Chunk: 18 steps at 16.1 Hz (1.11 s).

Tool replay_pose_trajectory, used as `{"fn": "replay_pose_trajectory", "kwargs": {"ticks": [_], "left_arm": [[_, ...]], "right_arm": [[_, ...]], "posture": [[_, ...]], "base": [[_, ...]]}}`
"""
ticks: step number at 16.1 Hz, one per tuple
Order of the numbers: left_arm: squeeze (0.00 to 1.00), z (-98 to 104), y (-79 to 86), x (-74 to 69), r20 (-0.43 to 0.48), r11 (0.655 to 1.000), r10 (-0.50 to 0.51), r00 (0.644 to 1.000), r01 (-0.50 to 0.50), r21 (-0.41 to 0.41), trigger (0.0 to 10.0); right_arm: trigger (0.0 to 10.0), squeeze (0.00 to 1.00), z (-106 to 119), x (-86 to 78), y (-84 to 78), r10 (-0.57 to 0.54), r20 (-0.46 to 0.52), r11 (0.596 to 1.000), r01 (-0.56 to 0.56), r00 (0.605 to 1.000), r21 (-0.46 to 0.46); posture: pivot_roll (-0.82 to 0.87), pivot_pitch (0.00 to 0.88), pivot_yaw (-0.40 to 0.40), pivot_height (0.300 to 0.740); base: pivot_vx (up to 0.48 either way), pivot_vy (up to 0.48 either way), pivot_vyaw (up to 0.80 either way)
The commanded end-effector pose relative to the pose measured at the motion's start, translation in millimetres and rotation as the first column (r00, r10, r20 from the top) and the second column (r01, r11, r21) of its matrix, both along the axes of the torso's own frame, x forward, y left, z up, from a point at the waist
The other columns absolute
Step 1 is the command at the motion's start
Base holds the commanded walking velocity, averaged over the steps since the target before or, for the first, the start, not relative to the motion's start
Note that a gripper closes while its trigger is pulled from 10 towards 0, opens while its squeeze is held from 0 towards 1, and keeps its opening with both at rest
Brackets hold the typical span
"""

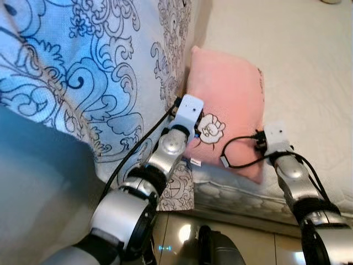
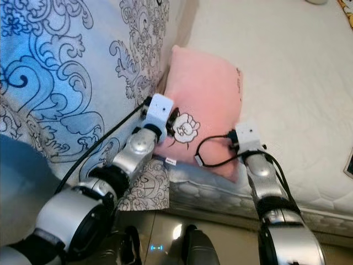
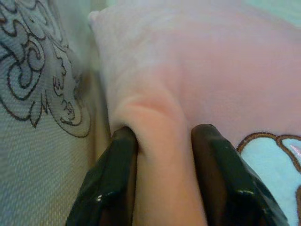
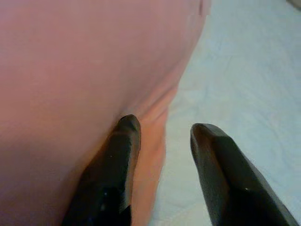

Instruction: Clean up the room

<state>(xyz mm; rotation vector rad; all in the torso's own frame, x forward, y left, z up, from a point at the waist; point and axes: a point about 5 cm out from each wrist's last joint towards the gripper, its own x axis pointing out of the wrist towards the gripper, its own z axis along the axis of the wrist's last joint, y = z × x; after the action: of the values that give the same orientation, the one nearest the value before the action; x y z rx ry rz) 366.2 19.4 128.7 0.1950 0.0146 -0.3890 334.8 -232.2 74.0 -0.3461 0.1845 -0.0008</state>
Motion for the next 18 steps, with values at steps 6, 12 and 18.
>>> {"fn": "replay_pose_trajectory", "kwargs": {"ticks": [6,12,18], "left_arm": [[1.00,43,4.4,3.5,0.304,0.990,-0.134,0.943,0.117,0.074,10.0],[1.00,21,26.7,-12.7,0.281,0.986,-0.165,0.945,0.161,0.037,10.0],[0.00,-7,44.6,-33.6,0.158,0.977,-0.124,0.980,0.148,-0.154,10.0]], "right_arm": [[10.0,1.00,17,-16.5,-19.2,-0.128,0.177,0.991,0.118,0.976,0.065],[10.0,1.00,9,-77.0,-1.6,-0.342,0.345,0.903,0.204,0.874,0.379],[10.0,0.00,-2,-80.7,20.9,-0.315,0.265,0.922,0.228,0.911,0.311]], "posture": [[-0.04,0.000,-0.026,0.740],[-0.07,0.000,0.046,0.740],[-0.08,0.000,0.042,0.740]], "base": [[0.000,0.000,0.00],[0.000,0.000,0.00],[0.000,-0.480,0.00]]}}
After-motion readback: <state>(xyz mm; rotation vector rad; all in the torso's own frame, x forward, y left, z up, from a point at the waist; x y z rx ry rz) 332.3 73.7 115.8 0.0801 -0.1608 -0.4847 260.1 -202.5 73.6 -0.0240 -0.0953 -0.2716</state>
